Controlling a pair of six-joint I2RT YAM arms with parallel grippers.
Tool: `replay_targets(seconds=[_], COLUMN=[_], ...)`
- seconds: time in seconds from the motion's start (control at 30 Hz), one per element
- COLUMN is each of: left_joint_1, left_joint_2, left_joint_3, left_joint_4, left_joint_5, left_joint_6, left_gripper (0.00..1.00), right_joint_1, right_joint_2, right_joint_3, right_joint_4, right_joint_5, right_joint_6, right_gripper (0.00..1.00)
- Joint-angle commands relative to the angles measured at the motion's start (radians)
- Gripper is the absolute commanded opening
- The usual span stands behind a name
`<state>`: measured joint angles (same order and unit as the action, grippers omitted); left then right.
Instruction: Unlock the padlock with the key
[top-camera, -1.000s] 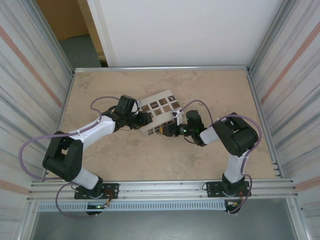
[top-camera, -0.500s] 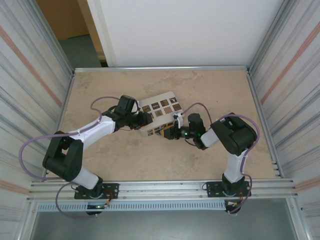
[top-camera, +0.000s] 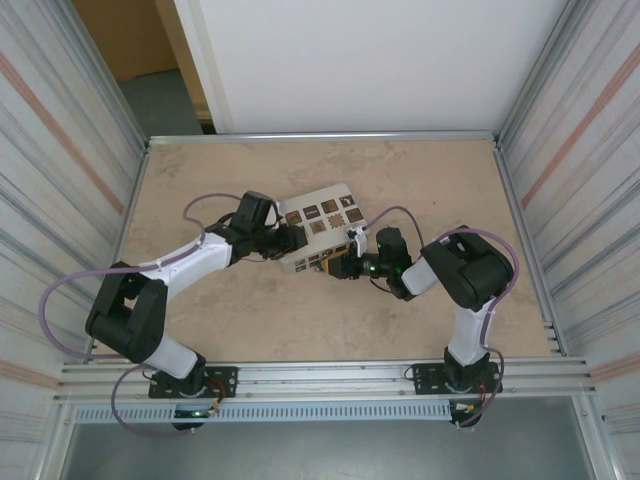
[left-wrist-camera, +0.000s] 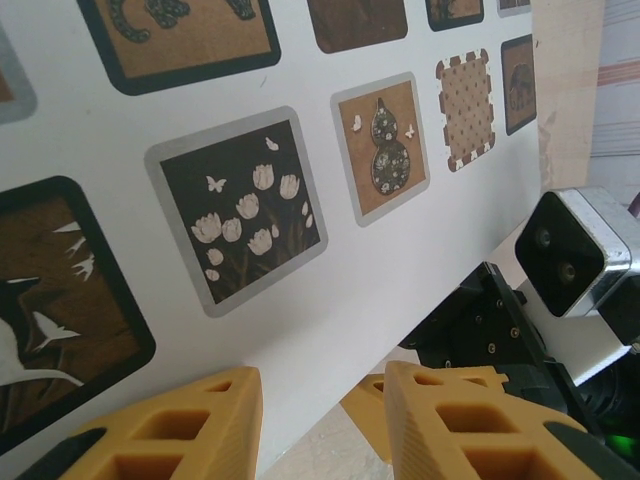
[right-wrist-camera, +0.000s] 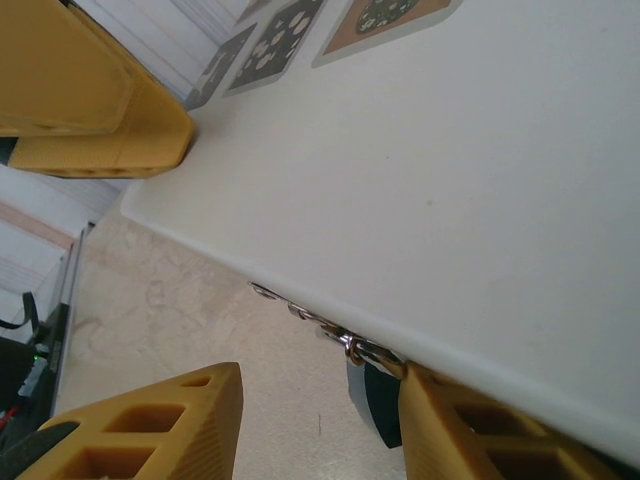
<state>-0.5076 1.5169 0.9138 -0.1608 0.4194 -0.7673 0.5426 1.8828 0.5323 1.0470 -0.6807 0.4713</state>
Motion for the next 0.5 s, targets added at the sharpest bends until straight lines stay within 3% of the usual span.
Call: replay_targets(seconds=[0.0, 0.3, 0.47], left_joint_1=[-0.024, -0.028, -0.029], left_joint_2=[0.039, 0.035, 0.032], left_joint_3=[-0.033, -0.053, -0.056], left_joint_4=[-0.025, -0.005, -0.004], left_joint_5=[0.007, 0.004, 0.004], left_joint_6=[-0.018, -0.029, -0.030], left_gripper=[0.37, 0.37, 0.37], right_joint_1=[0.003, 0.013, 0.029], right_joint_2=[-0.012, -0.018, -0.004], right_joint_3=[0.008, 0.015, 0.032], right_joint_4=[0.090, -0.008, -0.012], right_joint_5=[-0.005, 0.131, 0.123], right_joint_6=[0.026, 0.049, 0.049], right_gripper=[0.45, 0.51, 0.50])
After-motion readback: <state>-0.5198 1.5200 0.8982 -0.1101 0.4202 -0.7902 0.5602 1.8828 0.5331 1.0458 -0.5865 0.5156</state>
